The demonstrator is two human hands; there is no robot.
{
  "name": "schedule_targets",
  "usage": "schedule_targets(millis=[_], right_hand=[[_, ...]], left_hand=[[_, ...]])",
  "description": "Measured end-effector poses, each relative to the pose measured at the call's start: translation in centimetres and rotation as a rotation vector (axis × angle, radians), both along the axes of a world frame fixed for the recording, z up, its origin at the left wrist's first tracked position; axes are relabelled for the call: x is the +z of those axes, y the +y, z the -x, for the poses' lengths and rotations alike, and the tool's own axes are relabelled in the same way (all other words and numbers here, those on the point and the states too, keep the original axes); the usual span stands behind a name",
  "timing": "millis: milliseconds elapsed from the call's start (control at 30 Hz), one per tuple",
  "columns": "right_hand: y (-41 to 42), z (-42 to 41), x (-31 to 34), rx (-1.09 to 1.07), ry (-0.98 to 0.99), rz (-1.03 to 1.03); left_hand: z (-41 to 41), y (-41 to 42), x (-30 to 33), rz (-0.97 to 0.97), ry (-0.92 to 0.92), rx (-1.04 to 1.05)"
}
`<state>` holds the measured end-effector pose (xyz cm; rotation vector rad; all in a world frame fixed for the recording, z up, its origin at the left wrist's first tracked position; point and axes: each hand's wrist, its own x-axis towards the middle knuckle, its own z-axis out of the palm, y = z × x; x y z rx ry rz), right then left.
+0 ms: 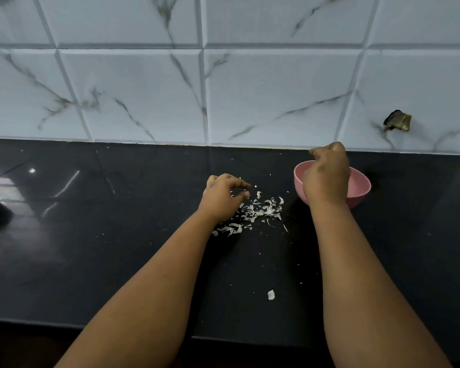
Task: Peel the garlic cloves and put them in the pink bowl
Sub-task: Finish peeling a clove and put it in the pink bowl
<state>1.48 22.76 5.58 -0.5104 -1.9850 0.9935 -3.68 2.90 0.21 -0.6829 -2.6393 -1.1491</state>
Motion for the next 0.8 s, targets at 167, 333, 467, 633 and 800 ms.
schedule_targets(millis=[167,333,467,633,800], right_hand=[[-0.1,-0.7,0.0,-0.037,-0.141,-0.208],[-1.0,-0.2,-0.6,0.065,-0.038,-0.288],[-3.1,0.5,-1.3,0.185,0.142,-0.373],[-5.1,1.8,-3.3,0.422,0.037,-0.433],[-6.1,3.8,-6.3,0.634,-0.381,-0.625]], left_hand=[[-0.2,-0.4,0.1,-0.195,-0.028,0.105],[-0.1,-1.5,0.8,-0.261,-0.003,0.249],[0.5,-4.2,1.5,-0.445,-0.078,0.462],[1.3,-5.4,0.8,-0.456,-0.143,0.551],[1.1,-4.2,0.0,-0.12,-0.248,0.261]])
